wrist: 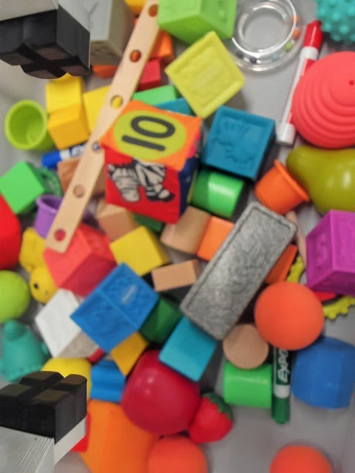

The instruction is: Pick an object from the bin

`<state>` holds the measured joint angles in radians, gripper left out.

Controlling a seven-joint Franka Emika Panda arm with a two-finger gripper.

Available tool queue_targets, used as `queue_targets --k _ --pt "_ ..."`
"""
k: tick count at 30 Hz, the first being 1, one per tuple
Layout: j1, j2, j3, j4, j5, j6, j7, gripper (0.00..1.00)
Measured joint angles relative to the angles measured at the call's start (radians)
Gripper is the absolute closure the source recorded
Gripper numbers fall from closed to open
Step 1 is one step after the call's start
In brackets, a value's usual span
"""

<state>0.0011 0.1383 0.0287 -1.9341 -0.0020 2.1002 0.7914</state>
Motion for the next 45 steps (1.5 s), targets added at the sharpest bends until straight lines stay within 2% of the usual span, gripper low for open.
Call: queue_targets --k 21,45 --pt "0.002 0.0 0.017 -0.047 0.0 0.041 -0.149 0.0" --pt "0.011 0.001 0.046 -0.129 0.0 0.116 -0.43 0.0"
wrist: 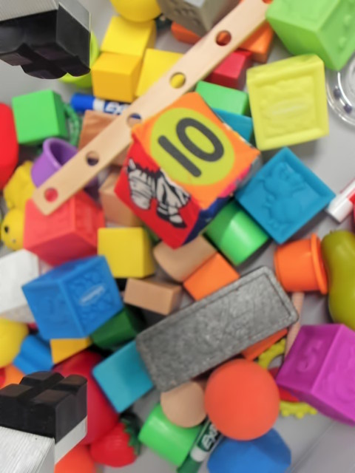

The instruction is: Pick an object from the bin

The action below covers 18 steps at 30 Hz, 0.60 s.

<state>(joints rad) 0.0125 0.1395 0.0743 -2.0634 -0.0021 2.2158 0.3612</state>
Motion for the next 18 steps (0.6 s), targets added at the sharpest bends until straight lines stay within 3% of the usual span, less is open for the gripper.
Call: queue_targets --k 18 --pt "0.011 0.015 0.024 -0.061 -0.007 0.066 -0.244 0.0"
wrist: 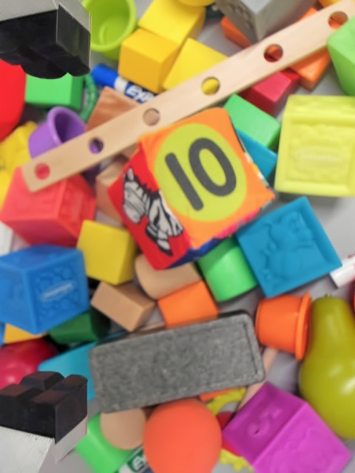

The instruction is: Pick an object from the bin

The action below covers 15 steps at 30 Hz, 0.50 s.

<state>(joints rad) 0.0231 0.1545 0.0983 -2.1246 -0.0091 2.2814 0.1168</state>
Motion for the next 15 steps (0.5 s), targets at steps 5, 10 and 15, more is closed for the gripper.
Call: queue_targets --k 5,10,15 --pt "0.004 0.006 0.006 -0.016 -0.003 0.019 -0.07 0.0" --pt "0.008 0.012 0.012 -0.03 -0.007 0.037 -0.138 0.0" --pt "0.011 0.02 0.019 -0.044 -0.011 0.056 -0.204 0.0"
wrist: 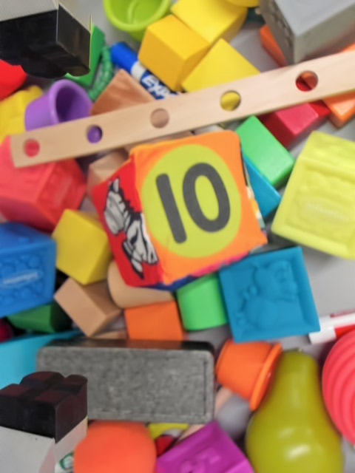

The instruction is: Pick an object from the bin

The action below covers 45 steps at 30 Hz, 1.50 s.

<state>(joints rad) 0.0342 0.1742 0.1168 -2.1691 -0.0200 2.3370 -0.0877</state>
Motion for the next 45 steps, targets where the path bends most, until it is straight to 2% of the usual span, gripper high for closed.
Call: queue_targets --k 3,14,32,43,44,45 --pt "0.003 0.006 0.004 -0.008 -0.003 0.013 -0.036 0.0" --pt "0.004 0.087 0.003 -0.029 -0.018 0.111 -0.038 0.0" --pt "0.012 0.202 -0.009 -0.034 -0.042 0.232 -0.024 0.0" --pt "0.019 0.229 -0.016 -0.034 -0.045 0.26 -0.022 0.0" --pt "0.02 0.229 -0.017 -0.034 -0.045 0.261 -0.022 1.0" --pt "0.02 0.23 -0.017 -0.034 -0.045 0.261 -0.022 1.0"
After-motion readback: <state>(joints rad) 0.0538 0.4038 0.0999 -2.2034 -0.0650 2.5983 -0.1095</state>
